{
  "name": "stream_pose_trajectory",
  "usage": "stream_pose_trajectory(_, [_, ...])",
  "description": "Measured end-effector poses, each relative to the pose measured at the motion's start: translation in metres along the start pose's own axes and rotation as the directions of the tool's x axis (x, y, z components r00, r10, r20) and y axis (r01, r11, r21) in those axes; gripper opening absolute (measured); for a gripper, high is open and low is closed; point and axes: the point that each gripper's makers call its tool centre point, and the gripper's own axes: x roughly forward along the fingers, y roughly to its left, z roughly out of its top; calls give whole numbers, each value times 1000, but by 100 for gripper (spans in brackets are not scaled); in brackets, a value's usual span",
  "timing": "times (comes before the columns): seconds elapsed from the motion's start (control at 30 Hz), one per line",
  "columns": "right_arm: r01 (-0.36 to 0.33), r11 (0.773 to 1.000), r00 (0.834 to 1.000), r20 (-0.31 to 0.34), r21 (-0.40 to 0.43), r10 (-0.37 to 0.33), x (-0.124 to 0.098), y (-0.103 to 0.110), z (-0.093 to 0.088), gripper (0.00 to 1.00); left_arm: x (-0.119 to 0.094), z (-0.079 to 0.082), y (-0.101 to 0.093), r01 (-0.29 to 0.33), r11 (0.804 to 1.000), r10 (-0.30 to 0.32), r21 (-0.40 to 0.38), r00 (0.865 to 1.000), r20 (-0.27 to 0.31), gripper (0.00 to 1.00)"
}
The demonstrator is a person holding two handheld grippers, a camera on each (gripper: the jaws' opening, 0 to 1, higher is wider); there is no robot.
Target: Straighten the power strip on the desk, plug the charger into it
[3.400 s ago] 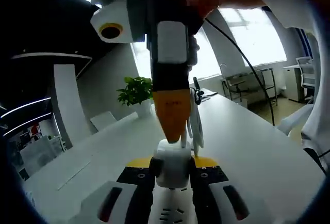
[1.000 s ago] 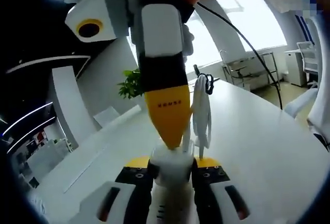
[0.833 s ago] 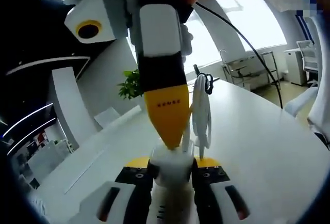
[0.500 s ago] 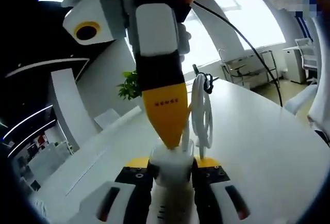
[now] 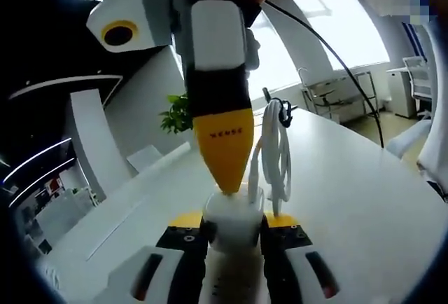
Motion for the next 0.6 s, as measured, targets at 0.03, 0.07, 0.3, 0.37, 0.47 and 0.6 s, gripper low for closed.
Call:
stream_pose_trajectory(0.03, [-6, 1000, 1000, -4, 7, 6, 1, 0, -1, 1, 0, 0, 0, 1, 1000, -1, -2, 1000, 0, 32])
stream_pose_trajectory(0.07, [-11, 1000, 1000, -3, 16, 11, 1, 0, 0, 1, 0, 0, 0, 2, 1000, -2, -7, 1000, 0, 32])
stream_pose_trajectory(0.3, [2, 999, 1000, -21, -35, -3, 3, 4, -1, 1, 1, -1, 0, 2, 1000, -2, -27, 1000, -2, 32])
stream_pose_trajectory(0.37, [8, 998, 1000, -25, -54, -9, 3, 4, -1, 1, 0, -2, 0, 2, 1000, -2, -29, 1000, -3, 32])
stream_pose_trajectory(0.47, [22, 995, 999, -36, -100, -26, 3, 5, -1, 1, 0, -2, 0, 4, 1000, -4, -23, 1000, -4, 32])
stream_pose_trajectory(0.6, [31, 990, 998, -57, -137, -39, 4, 6, -1, 0, 0, -3, 0, 10, 1000, -10, -1, 1000, -15, 32])
